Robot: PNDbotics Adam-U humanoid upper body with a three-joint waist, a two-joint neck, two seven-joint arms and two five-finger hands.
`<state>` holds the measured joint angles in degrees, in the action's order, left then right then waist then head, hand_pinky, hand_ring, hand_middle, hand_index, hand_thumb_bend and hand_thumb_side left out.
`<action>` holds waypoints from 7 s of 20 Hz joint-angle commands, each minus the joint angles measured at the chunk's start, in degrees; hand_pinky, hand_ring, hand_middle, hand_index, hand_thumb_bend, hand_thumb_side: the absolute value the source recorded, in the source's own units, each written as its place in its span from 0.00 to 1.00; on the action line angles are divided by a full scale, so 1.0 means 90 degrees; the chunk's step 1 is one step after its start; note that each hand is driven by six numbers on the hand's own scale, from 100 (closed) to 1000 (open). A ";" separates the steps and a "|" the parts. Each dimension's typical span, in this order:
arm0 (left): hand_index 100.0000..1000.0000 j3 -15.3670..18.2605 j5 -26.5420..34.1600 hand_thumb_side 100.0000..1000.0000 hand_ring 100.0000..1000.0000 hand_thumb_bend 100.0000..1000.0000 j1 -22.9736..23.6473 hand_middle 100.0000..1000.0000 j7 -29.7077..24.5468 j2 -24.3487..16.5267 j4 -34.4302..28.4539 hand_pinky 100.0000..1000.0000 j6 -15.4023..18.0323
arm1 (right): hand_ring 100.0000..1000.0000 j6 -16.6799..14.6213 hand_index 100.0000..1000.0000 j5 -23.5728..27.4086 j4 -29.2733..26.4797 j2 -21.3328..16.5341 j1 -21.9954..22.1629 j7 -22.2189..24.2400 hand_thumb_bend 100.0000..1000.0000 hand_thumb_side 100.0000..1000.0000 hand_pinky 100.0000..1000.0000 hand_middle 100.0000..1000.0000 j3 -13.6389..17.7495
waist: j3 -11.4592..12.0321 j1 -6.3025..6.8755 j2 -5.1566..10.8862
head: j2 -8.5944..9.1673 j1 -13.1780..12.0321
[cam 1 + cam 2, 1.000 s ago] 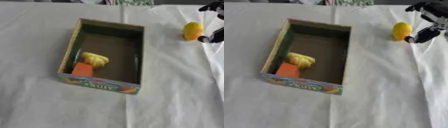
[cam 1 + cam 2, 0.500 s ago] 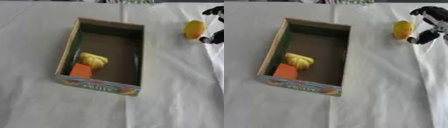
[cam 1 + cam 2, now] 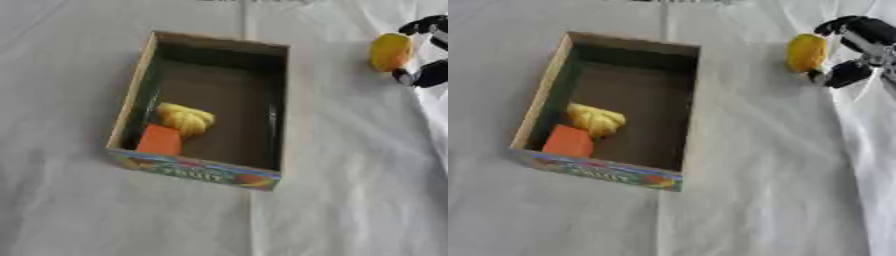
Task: Pick up objects on the table and place them in the box.
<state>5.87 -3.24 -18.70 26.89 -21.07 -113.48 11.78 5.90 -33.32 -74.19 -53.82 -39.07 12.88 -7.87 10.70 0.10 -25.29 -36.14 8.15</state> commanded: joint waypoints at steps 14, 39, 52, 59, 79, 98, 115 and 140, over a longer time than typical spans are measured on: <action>0.84 0.0038 0.0033 0.61 0.74 0.03 -0.0054 0.73 -0.0014 -0.0011 -0.0123 0.73 -0.0043 | 0.72 0.0107 0.46 0.0799 0.0045 -0.0009 -0.0104 -0.0686 0.00 0.00 0.78 0.44 -0.0033 | 0.0035 -0.0051 0.0103 | 0.0060 -0.0054; 0.84 0.0050 0.0040 0.59 0.74 0.04 -0.0034 0.73 -0.0045 -0.0088 -0.0123 0.73 -0.0050 | 0.93 0.0075 0.92 0.0439 -0.1212 -0.0095 -0.0276 0.0746 0.21 0.28 0.91 0.84 -0.0250 | 0.0046 -0.0192 0.0384 | -0.0060 -0.0025; 0.84 0.0042 0.0072 0.61 0.74 0.03 -0.0036 0.72 -0.0044 -0.0040 -0.0123 0.73 -0.0052 | 0.93 0.0028 0.92 -0.0038 -0.0258 0.0305 -0.0712 0.0632 0.23 0.28 0.91 0.84 -0.0374 | 0.0098 -0.0164 0.0281 | -0.0009 0.0035; 0.84 0.0045 0.0093 0.61 0.74 0.02 -0.0047 0.72 -0.0040 0.0005 -0.0123 0.73 -0.0052 | 0.88 -0.0121 0.86 -0.0181 0.0238 0.0582 -0.0895 0.0579 0.16 0.29 0.89 0.76 -0.0471 | 0.0133 -0.0119 0.0173 | 0.0005 0.0033; 0.84 0.0042 0.0100 0.61 0.74 0.01 0.0013 0.72 -0.0053 -0.0007 -0.0123 0.74 -0.0075 | 0.54 -0.0025 0.36 0.0402 -0.0843 0.0551 -0.1180 -0.0756 0.00 0.00 0.76 0.35 -0.0461 | 0.0059 -0.0150 0.0365 | -0.0114 0.0015; 0.84 0.0037 0.0118 0.59 0.74 0.03 0.0054 0.72 -0.0063 -0.0049 -0.0123 0.74 -0.0087 | 0.54 -0.0846 0.48 0.0339 -0.3613 0.2312 -0.1602 0.0280 0.00 0.00 0.75 0.43 -0.2515 | 0.0017 -0.0182 0.0697 | -0.0316 0.0070; 0.84 0.0033 0.0121 0.59 0.73 0.03 0.0098 0.72 -0.0058 -0.0050 -0.0123 0.74 -0.0099 | 0.97 -0.0379 0.92 -0.1317 -0.3207 0.2546 -0.1160 0.0897 0.00 0.51 0.93 0.88 -0.2731 | 0.0045 -0.0154 0.0651 | -0.0262 0.0070; 0.84 0.0040 0.0123 0.59 0.73 0.03 0.0093 0.72 -0.0068 -0.0055 -0.0123 0.74 -0.0125 | 0.89 -0.0177 0.92 0.0328 -0.4065 0.2151 -0.1511 0.0730 0.00 0.38 0.86 0.81 -0.1060 | -0.0027 -0.0109 0.0689 | -0.0322 -0.0030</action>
<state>5.86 -2.47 -17.62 26.22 -20.21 -113.48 10.73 3.75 -31.75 -109.41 -33.01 -51.52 19.68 -18.85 10.51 -1.18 -20.45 -38.81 7.91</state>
